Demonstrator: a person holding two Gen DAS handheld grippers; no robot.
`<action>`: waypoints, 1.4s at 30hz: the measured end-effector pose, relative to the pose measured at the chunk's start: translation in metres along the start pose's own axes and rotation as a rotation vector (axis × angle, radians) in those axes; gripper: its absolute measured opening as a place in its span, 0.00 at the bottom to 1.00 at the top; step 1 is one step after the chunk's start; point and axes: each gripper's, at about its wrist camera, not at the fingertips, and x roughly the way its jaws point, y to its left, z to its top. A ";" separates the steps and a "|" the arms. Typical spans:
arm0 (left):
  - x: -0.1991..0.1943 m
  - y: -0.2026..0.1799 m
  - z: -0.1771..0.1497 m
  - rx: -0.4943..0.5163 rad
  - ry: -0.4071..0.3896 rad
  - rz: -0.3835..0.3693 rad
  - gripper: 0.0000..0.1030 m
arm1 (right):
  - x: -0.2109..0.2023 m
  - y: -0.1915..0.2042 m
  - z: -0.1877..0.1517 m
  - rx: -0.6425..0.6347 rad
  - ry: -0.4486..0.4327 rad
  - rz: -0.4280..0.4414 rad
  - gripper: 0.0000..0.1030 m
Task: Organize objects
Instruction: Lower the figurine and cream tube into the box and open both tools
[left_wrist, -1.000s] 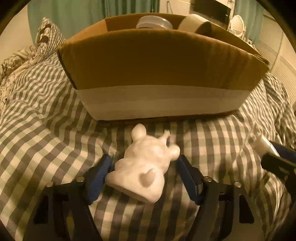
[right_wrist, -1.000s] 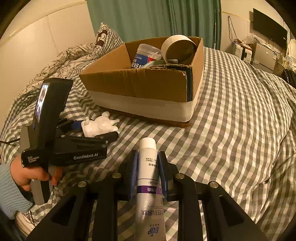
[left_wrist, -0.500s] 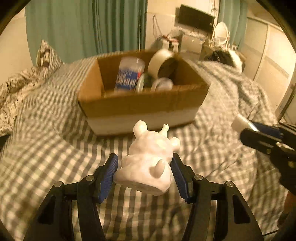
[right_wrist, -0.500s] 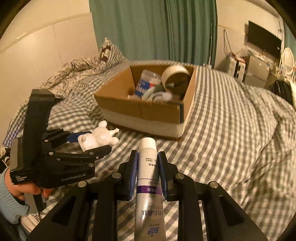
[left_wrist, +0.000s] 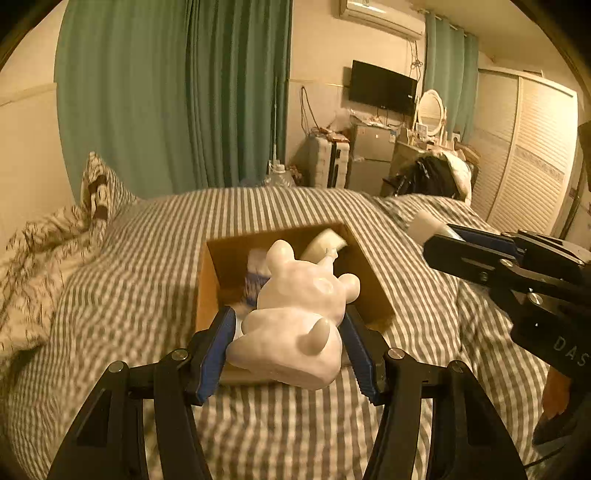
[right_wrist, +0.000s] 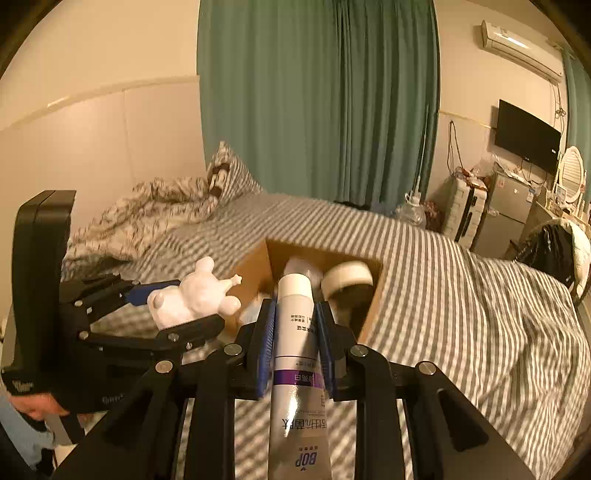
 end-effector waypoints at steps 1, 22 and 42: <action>0.006 0.003 0.007 -0.005 -0.002 0.007 0.58 | 0.007 -0.003 0.008 0.007 -0.004 0.009 0.21; 0.149 0.045 0.007 -0.043 0.149 0.038 0.61 | 0.176 -0.056 0.007 0.193 0.111 0.083 0.21; -0.008 0.022 0.071 -0.042 -0.107 0.062 1.00 | 0.005 -0.050 0.063 0.137 -0.042 -0.121 0.71</action>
